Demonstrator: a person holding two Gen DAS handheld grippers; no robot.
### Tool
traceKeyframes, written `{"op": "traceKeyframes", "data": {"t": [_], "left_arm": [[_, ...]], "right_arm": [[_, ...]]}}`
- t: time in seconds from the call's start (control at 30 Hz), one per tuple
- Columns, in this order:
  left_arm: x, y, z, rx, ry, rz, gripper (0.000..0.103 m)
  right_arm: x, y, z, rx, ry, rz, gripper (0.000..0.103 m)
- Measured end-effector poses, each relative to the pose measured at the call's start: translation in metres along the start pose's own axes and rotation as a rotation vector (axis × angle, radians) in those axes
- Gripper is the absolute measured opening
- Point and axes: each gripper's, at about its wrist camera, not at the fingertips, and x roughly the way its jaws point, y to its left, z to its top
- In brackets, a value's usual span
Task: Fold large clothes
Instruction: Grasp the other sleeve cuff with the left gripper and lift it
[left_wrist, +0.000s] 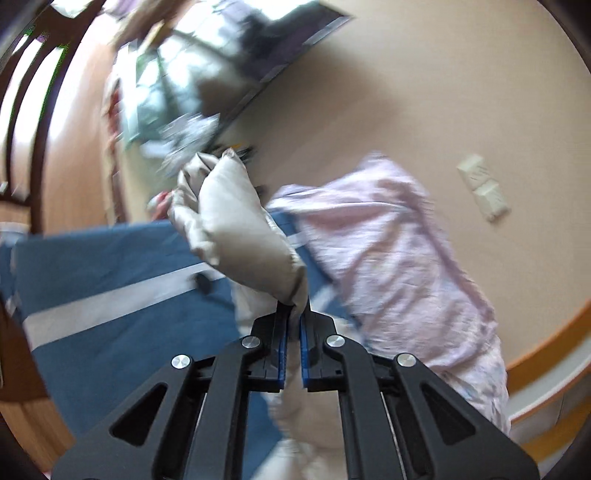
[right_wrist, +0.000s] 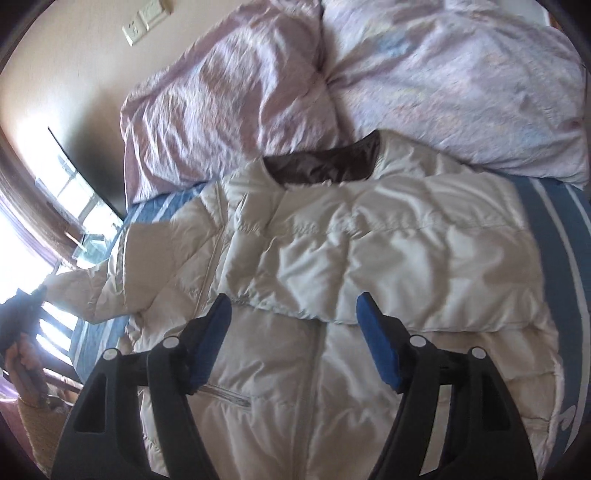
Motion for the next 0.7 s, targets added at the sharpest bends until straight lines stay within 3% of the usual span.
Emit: {"op": "traceKeyframes", "data": {"t": [0.1,0.23,0.37,0.5,0.7], "left_arm": [[-0.004,-0.054,-0.006,0.1,0.0,-0.092,0.004],[0.0,-0.123,-0.037,0.232,0.06,-0.224,0.004],[0.014,-0.177,-0.087,0.335,0.176,-0.34,0.004],[0.033,-0.207,-0.138,0.406,0.305,-0.423,0.004],[0.067,-0.233,-0.223,0.538,0.532,-0.455,0.004]], "right_arm": [[-0.011,-0.016,0.002,0.027,-0.024,-0.003,0.071],[-0.025,-0.035,0.003,0.061,-0.063,-0.012,0.071],[-0.035,-0.057,0.003,0.104,-0.09,-0.028,0.071],[-0.041,-0.072,0.004,0.128,-0.101,-0.046,0.071],[-0.041,-0.09,0.004,0.168,-0.115,-0.057,0.071]]}}
